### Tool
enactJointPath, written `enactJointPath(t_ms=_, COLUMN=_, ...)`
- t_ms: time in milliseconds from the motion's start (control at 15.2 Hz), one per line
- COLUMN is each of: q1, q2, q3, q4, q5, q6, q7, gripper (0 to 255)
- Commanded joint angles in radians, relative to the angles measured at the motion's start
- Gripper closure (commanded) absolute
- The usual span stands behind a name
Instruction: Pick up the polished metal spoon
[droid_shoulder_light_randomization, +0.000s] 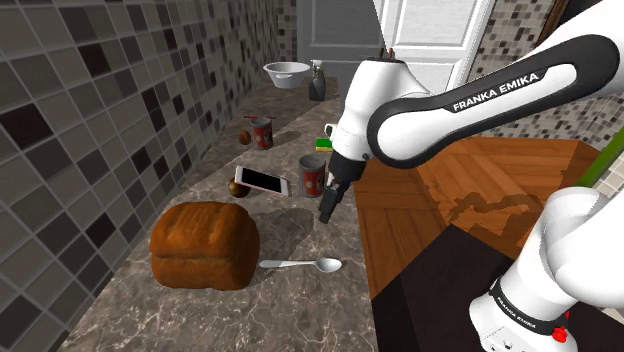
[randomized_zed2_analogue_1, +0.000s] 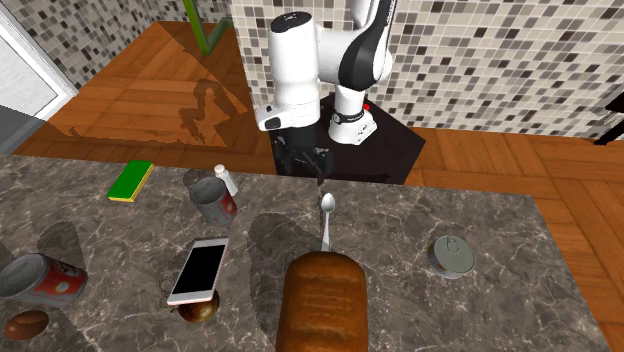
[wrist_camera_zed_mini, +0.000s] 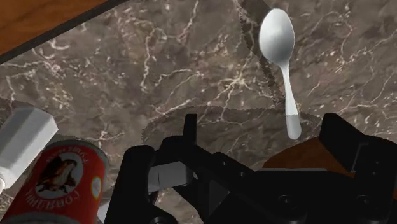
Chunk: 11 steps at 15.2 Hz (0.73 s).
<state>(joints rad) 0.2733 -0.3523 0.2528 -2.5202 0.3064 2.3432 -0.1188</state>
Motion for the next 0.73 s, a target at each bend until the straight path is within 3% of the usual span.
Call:
enactJointPath(t_ms=0, q1=0.018, q2=0.057, q3=0.027, q4=0.008, q5=0.002, q6=0.062, q7=-0.005, gripper=0)
enactJointPath(t_ms=462, q1=0.064, q2=0.282, q3=0.121, q4=0.08, q5=-0.061, q6=0.251, q7=0.022, gripper=0)
enactJointPath(t_ms=660, q1=0.07, q2=0.33, q3=0.13, q4=0.082, q5=-0.081, q6=0.3, q7=0.032, gripper=0)
